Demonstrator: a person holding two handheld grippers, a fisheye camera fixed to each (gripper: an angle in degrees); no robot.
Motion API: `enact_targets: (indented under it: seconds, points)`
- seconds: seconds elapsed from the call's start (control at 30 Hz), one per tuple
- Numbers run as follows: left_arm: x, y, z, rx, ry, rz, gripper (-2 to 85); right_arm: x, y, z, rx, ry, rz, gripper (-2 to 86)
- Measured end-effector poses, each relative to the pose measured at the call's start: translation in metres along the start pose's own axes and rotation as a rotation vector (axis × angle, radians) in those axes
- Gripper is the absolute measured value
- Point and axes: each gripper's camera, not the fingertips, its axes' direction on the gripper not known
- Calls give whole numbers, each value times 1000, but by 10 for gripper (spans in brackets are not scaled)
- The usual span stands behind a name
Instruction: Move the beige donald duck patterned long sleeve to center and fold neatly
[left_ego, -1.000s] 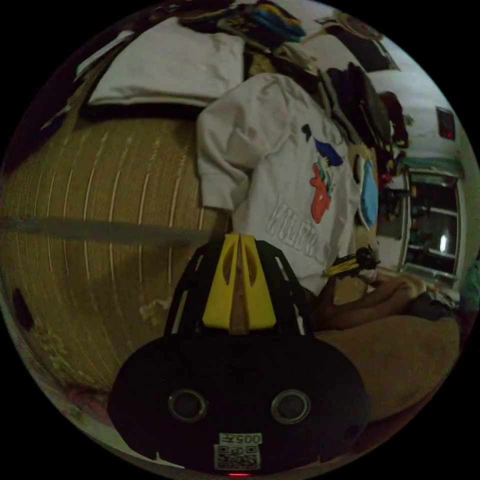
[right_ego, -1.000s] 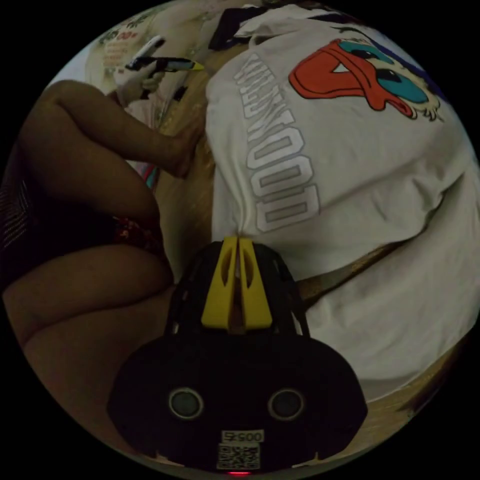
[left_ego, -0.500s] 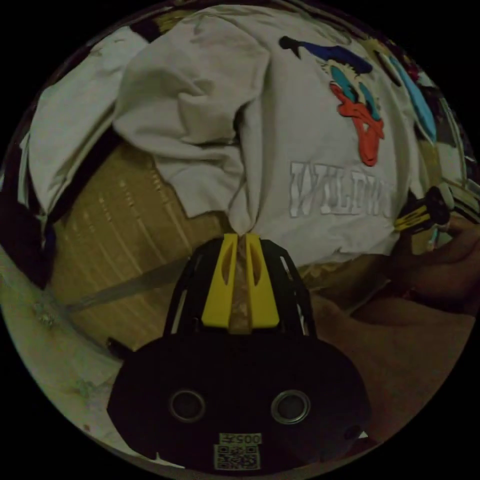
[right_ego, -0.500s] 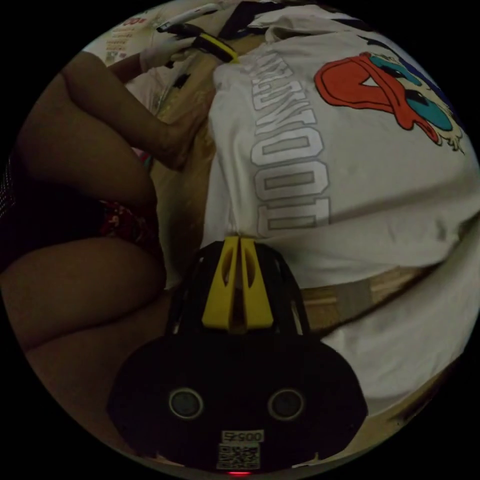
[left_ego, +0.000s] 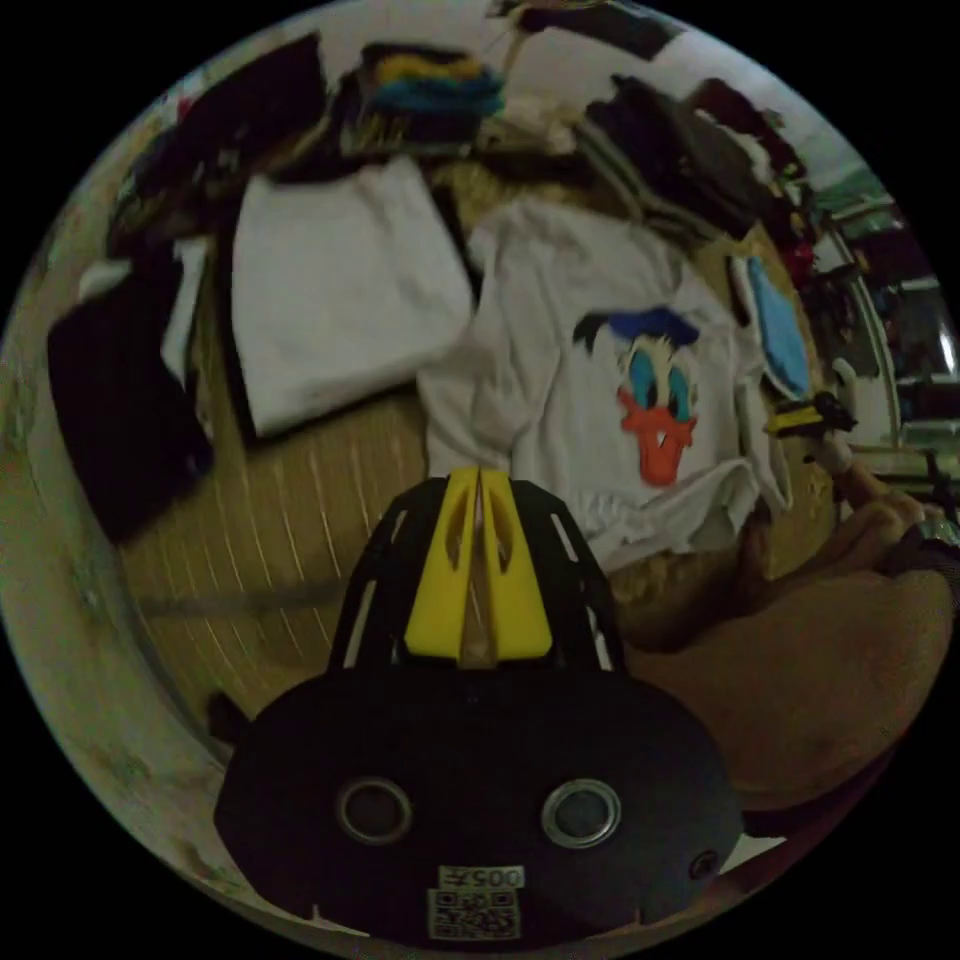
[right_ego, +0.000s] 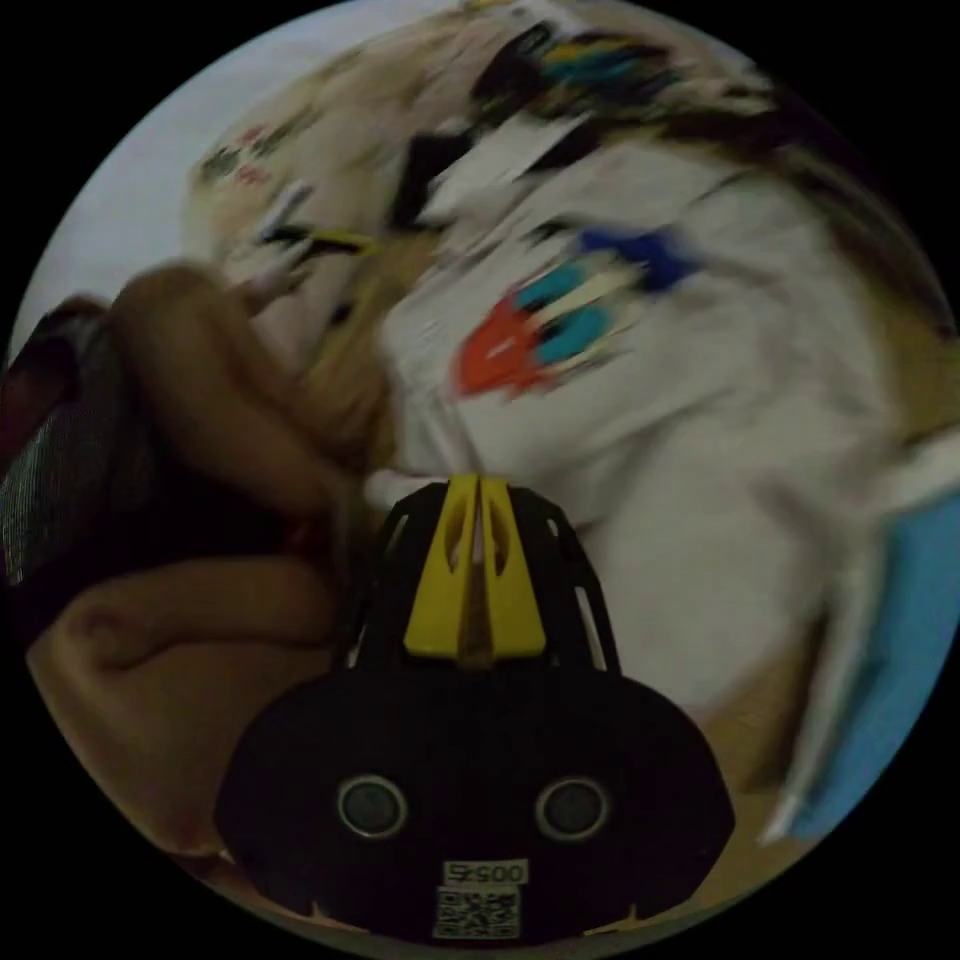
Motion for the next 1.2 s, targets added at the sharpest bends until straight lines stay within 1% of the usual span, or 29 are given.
enact_targets:
  seconds: [0.03, 0.1, 0.17, 0.2, 0.27, 0.33, 0.4, 0.47, 0.53, 0.6, 0.67, 0.77, 0.83, 0.9, 1.0, 1.1, 1.2]
  points:
    - [13, -29, -21, 66, -17, 76, -2, 4, -6, -20, 27, 61, 7, -10]
    - [37, -80, -39, 91, -18, 201, -2, 6, -18, -46, 54, 125, 14, -10]
    - [77, -148, -41, 75, 14, 360, 1, 4, -28, -65, 80, 198, 24, -10]
    - [86, -163, -37, 60, 18, 392, 3, 3, -33, -73, 76, 244, 33, -10]
    - [124, -217, -15, -22, -23, 487, 16, 2, -39, -78, 61, 338, 58, -10]
    - [149, -248, 6, -79, -59, 537, 24, -1, -48, -76, 22, 400, 58, -9]
    - [171, -271, 22, -107, -80, 564, 31, -5, -54, -73, -3, 404, 65, -7]
    - [191, -293, 35, -63, -185, 548, 54, -9, -59, -72, -13, 444, 87, -2]
    - [200, -305, 38, -25, -247, 543, 83, -20, -60, -82, 52, 624, 126, 20]
    - [207, -310, 38, 8, -238, 597, 96, -30, -56, -92, 100, 671, 105, 41]
    - [216, -311, 39, 28, -207, 686, 94, -35, -52, -98, 110, 637, 94, 51]
    - [225, -314, 47, 1, -200, 734, 64, -34, -47, -94, 41, 589, 119, 41]
    - [226, -319, 42, 11, -182, 712, 36, -43, -39, -100, 48, 627, 108, 11]
    - [226, -323, 34, 11, -166, 714, 26, -48, -33, -112, 64, 642, 120, -3]
    - [223, -329, 14, 48, -112, 705, 17, -51, -22, -140, 156, 590, 183, -11]
    - [215, -337, -3, 72, -9, 679, 13, -50, -12, -163, 201, 593, 236, -14]
    - [197, -346, -17, 105, 110, 591, 11, -47, 0, -182, 260, 543, 294, -15]
